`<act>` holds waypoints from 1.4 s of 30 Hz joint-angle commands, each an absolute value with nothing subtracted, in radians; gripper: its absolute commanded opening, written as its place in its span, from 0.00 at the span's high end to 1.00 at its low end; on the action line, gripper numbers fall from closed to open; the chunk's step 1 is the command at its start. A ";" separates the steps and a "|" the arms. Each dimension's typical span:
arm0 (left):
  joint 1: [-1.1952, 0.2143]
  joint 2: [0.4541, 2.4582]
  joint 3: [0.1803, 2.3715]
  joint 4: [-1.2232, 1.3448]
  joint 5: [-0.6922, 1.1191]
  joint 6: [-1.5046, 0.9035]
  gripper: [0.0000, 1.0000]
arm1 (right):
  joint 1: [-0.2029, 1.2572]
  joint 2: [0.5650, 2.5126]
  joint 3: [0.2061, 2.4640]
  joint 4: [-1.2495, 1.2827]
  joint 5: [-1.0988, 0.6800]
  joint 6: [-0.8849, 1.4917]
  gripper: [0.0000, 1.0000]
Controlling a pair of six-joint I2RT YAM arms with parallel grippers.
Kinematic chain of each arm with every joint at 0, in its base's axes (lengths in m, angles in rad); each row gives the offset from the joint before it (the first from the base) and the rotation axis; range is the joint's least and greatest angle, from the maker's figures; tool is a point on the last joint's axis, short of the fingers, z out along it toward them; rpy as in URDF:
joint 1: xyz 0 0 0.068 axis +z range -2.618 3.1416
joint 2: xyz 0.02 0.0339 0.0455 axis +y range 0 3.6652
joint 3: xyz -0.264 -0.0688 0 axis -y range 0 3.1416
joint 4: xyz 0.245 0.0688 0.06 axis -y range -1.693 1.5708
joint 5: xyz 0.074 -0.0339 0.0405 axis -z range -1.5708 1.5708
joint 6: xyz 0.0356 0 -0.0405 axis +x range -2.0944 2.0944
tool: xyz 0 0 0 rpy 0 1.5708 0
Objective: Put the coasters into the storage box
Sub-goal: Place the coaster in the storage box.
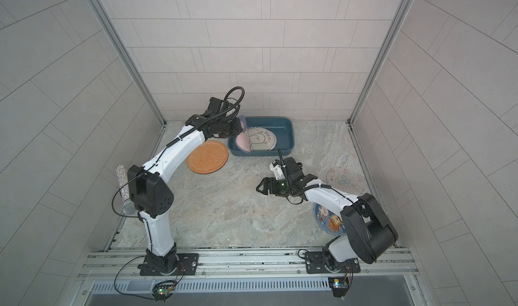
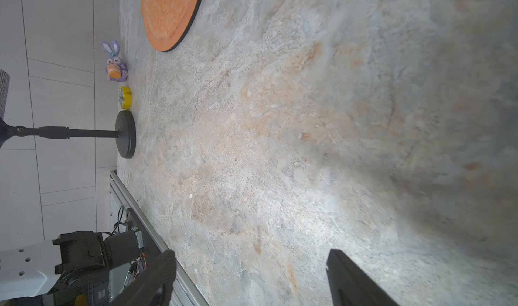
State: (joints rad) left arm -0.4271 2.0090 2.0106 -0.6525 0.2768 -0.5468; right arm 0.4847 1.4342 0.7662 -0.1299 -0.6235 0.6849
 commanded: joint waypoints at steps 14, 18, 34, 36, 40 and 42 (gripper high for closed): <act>-0.381 2.512 2.475 -0.680 0.354 -0.555 1.00 | 0.407 1.430 0.755 -0.131 -0.639 0.695 0.12; -0.351 2.512 2.414 -0.675 0.286 -0.530 0.66 | 0.403 1.418 0.755 -0.146 -0.637 0.692 0.11; -0.377 2.369 2.287 -0.656 0.262 -0.474 0.05 | 0.286 1.315 0.755 -0.364 -0.471 0.640 0.08; -0.379 2.316 2.215 -0.617 0.275 -0.475 0.01 | 0.255 1.296 0.758 -0.427 -0.412 0.623 0.07; -0.379 2.219 2.077 -0.537 0.309 -0.501 0.00 | 0.180 1.261 0.756 -0.535 -0.298 0.620 0.05; -0.379 2.171 2.008 -0.513 0.320 -0.507 0.00 | 0.133 1.244 0.759 -0.590 -0.246 0.622 0.04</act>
